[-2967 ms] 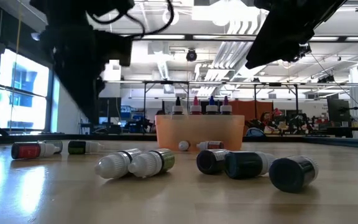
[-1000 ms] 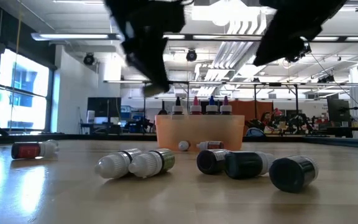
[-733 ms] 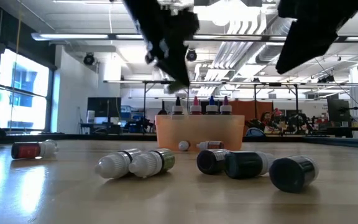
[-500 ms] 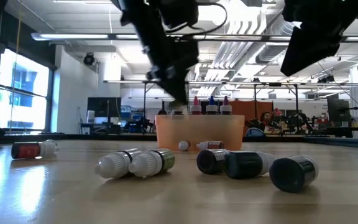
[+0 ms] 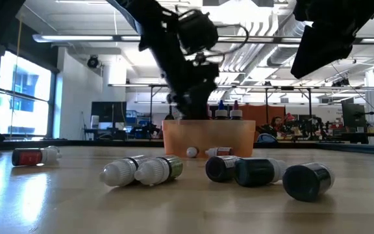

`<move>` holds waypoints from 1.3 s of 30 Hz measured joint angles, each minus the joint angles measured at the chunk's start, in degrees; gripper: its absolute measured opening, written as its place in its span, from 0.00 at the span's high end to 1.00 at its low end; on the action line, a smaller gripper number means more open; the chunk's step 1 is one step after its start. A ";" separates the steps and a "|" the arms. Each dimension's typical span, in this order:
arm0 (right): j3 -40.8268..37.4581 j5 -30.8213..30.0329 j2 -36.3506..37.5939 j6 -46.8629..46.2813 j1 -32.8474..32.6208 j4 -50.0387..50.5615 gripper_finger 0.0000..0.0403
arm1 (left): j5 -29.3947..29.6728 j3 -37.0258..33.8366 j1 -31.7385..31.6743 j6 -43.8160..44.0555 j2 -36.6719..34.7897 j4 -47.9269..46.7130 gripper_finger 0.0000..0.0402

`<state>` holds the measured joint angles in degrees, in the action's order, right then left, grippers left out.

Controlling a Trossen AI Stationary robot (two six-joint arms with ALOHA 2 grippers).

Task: Pick & Place food coloring
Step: Put the small blue food coloring bottle into the orange bin

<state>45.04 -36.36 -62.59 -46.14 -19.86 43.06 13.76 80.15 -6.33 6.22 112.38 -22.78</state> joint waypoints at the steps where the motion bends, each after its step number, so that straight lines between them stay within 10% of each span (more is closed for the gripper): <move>1: 0.00 0.03 0.00 0.06 0.00 -0.11 0.64 | 0.02 -0.28 0.00 0.00 0.19 -1.52 0.68; 18: -2.70 0.85 -0.02 -4.90 0.00 -4.28 0.64 | 2.74 27.14 7.86 5.10 -8.60 -58.72 0.70; 28: -10.30 2.85 -0.04 10.37 0.09 -21.54 0.64 | 5.24 2.26 21.77 24.41 -25.64 -53.56 0.70; 39: -10.32 6.50 -0.04 21.11 0.09 -38.46 0.64 | -0.44 -21.15 31.50 22.64 -27.77 -32.74 0.70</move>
<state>34.72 -29.86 -62.63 -25.04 -19.77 4.60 13.32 59.00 25.17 28.86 84.61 -55.52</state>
